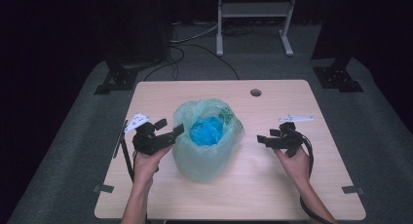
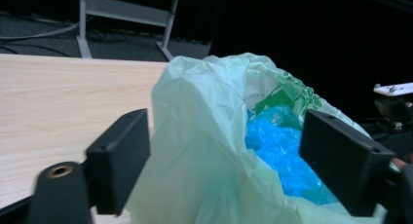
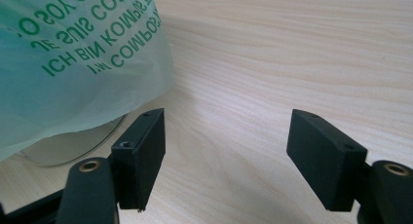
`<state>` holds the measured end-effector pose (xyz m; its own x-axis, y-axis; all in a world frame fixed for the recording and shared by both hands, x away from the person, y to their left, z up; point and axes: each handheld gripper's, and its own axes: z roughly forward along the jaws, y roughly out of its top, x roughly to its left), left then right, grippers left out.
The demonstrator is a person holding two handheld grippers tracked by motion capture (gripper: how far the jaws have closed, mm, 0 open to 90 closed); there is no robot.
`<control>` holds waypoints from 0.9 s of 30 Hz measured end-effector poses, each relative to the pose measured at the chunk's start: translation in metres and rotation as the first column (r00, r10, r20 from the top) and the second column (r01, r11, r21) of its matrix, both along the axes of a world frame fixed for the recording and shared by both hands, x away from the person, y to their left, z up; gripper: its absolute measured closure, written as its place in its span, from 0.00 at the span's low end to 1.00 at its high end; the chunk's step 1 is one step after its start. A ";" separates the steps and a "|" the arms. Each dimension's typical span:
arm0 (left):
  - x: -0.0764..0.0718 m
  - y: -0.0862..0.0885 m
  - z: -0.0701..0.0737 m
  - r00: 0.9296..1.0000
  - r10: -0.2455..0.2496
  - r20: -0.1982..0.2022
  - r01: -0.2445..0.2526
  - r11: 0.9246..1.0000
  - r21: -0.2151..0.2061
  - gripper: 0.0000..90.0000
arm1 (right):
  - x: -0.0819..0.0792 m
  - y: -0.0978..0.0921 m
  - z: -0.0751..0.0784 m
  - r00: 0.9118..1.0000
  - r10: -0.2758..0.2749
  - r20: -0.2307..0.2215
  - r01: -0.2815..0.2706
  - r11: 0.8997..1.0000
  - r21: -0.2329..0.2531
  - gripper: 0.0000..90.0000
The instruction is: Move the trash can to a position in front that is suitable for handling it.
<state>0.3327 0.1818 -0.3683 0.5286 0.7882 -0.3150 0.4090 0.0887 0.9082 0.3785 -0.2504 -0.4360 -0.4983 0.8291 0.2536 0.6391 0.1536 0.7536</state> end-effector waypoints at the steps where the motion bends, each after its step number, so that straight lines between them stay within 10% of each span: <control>1: 0.000 0.000 0.000 1.000 0.000 0.000 0.000 1.000 0.000 0.23 | 0.000 0.000 0.001 1.000 0.001 0.001 -0.001 1.000 0.002 0.33; 18: 0.005 -0.018 0.004 0.996 0.039 0.083 -0.049 0.990 0.130 0.87 | 0.000 0.008 0.018 0.999 0.024 0.037 -0.025 1.000 0.018 0.33; 27: -0.002 -0.017 0.004 0.991 0.010 0.131 -0.017 0.998 0.054 1.00 | 0.001 0.024 0.039 0.996 0.059 0.070 -0.062 0.998 0.031 0.33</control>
